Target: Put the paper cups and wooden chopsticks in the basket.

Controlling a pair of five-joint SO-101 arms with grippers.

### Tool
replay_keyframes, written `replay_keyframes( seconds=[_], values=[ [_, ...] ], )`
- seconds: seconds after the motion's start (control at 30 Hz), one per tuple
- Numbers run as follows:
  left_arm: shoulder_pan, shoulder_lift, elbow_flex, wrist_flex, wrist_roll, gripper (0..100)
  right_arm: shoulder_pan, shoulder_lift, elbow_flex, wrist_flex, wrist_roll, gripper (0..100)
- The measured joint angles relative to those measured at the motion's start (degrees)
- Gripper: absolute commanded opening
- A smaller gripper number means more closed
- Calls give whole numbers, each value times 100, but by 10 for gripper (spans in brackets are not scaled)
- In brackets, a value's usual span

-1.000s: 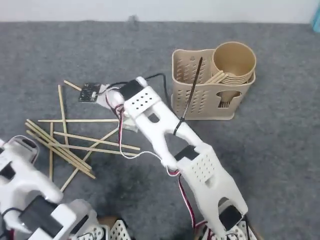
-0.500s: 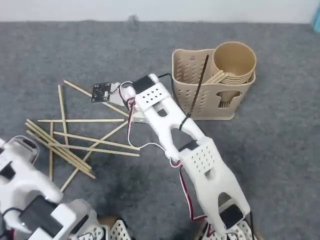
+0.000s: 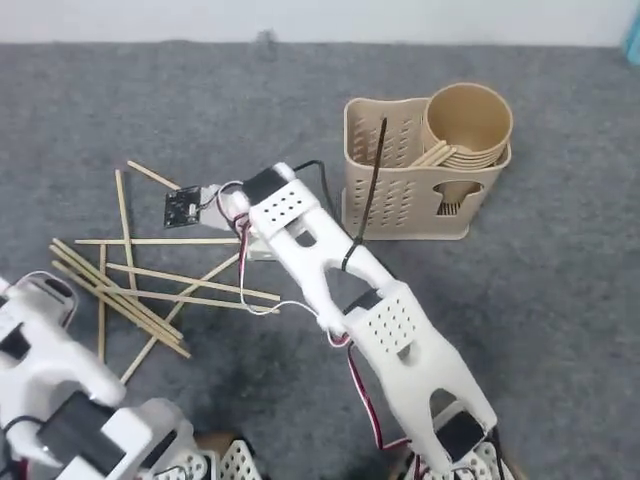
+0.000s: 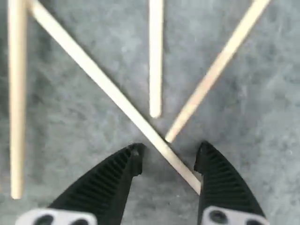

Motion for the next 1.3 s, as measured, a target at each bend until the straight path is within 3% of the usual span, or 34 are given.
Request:
replay_keyframes(
  seconds=[0.1,0.3,0.5,0.77,0.87,1.13,1.3],
  values=[
    [0,0,0,0,0,224,-88,0,0,0,0,186],
    [0,0,0,0,0,224,-220,149,-123,-26,0,8],
    [0,0,0,0,0,224,-237,158,-264,396,18,11],
    [0,0,0,0,0,224,-580,185,-598,1899,0,8],
    [0,0,0,0,0,224,-589,62,-624,2084,-316,8],
    [0,0,0,0,0,224,-26,-1345,176,2092,-774,8],
    [149,0,0,0,-9,224,-44,-2646,1002,2101,-1099,8]
  ],
)
